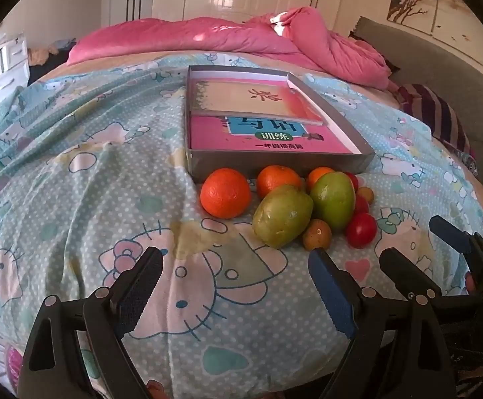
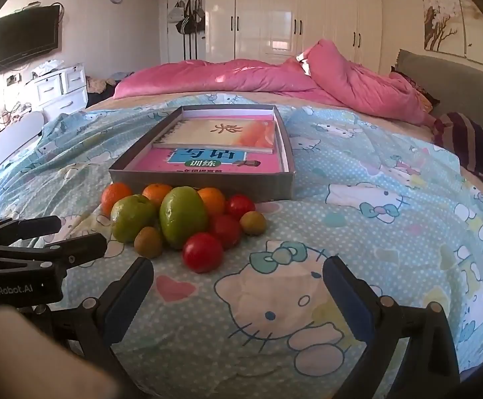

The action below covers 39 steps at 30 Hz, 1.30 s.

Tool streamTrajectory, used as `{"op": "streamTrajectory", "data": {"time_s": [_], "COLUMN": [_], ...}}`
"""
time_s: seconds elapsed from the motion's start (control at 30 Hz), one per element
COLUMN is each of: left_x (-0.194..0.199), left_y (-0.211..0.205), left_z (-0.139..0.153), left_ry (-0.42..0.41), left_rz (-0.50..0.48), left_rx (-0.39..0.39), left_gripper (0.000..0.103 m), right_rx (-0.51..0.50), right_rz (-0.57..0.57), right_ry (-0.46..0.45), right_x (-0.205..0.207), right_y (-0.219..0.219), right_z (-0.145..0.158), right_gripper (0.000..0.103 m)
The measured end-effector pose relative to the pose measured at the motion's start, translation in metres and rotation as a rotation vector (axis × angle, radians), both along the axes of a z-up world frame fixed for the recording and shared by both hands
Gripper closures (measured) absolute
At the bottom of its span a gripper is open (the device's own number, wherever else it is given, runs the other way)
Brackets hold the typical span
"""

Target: Organize fruits

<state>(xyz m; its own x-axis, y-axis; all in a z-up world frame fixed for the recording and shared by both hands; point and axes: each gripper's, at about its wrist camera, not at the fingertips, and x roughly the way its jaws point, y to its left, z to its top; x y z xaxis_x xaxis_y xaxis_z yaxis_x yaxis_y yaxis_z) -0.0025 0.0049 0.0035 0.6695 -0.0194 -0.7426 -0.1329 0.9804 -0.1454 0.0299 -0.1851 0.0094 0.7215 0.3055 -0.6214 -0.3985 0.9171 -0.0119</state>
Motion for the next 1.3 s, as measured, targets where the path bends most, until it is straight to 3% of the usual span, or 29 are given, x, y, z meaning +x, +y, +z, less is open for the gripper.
{"op": "streamTrajectory", "data": {"time_s": [1.3], "left_x": [-0.0006], "left_y": [0.0006], "left_z": [0.002], "left_ry": [-0.011], "left_rz": [-0.004], "left_rx": [0.004], "left_gripper": [0.013], "right_rx": [-0.009], "right_rz": [-0.001], "right_ry": [0.018], "right_x": [0.0029], "right_y": [0.0019], "right_z": [-0.0061], "right_gripper": [0.001]}}
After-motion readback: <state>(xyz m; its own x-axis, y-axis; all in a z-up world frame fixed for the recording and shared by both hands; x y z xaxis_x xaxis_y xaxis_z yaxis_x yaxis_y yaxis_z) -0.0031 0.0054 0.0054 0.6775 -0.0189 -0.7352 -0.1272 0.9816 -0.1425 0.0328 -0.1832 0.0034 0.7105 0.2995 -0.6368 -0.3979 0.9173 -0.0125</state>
